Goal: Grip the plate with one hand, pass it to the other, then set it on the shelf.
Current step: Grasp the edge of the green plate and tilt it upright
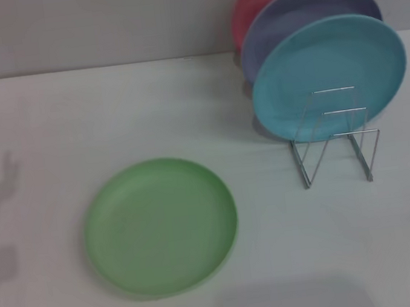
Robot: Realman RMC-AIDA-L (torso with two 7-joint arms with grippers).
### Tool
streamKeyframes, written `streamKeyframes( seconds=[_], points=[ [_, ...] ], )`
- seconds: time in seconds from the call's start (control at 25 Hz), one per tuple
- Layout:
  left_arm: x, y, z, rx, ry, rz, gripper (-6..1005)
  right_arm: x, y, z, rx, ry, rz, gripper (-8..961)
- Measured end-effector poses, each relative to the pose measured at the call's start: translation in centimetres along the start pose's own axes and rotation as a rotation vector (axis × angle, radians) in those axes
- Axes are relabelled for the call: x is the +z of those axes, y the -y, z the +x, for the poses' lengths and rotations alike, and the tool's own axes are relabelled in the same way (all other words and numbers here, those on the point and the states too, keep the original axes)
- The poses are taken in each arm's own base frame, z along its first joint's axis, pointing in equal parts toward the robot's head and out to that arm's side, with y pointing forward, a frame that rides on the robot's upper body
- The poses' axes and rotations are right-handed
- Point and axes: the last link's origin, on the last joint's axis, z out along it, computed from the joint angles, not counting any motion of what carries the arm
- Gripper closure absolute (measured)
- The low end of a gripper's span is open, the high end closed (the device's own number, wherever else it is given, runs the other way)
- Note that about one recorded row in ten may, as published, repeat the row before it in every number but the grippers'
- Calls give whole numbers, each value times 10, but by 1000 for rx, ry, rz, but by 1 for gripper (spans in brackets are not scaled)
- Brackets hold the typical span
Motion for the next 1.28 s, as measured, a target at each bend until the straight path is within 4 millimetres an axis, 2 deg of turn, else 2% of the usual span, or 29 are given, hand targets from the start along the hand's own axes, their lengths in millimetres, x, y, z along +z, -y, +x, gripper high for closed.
streamKeyframes(
  seconds=[0.08,0.12,0.16,0.24,0.36,0.4,0.44,0.6,0.64,0.76,0.8,1.0,1.04,1.12,1.16,1.2,1.24,1.28],
  points=[
    [4,-1,13,8,35,-33,209,0,0,0,0,-2,-1,128],
    [4,-1,13,8,35,-33,208,1,-1,1,1,-4,-2,129],
    [9,-2,31,-19,88,-76,208,1,-1,1,1,-6,-2,129],
    [12,-6,49,-66,130,-112,209,1,-2,2,2,-8,-3,129],
    [12,-8,54,-84,143,-123,210,1,-2,3,2,-13,-2,129],
    [15,-14,74,-169,204,-165,210,1,-2,3,2,-16,-1,128],
    [15,-14,74,-169,204,-165,210,1,-2,3,2,-16,-1,128],
    [22,-15,99,-246,299,-215,211,0,-2,4,2,-21,1,128],
    [24,-15,106,-235,320,-233,212,0,-2,4,2,-21,1,129],
    [26,-17,112,-205,338,-258,213,-1,-2,4,2,-23,0,130],
    [29,-26,121,-99,375,-328,213,-1,-2,4,2,-24,0,130],
    [29,-31,122,-39,446,-391,218,0,-2,5,4,-33,-1,129],
    [29,-37,124,-19,565,-473,219,0,-2,5,4,-33,-1,129],
    [24,-43,116,-12,679,-530,222,0,-3,7,7,-41,-4,128],
    [24,-43,116,-12,679,-530,223,0,-4,7,8,-44,-6,128],
    [21,-49,106,-7,743,-560,224,0,-5,8,10,-51,-11,128],
    [21,-49,106,-7,743,-560,225,0,-5,8,10,-51,-11,128],
    [20,-51,95,-17,786,-571,226,-1,-5,8,10,-52,-12,128]
  ],
)
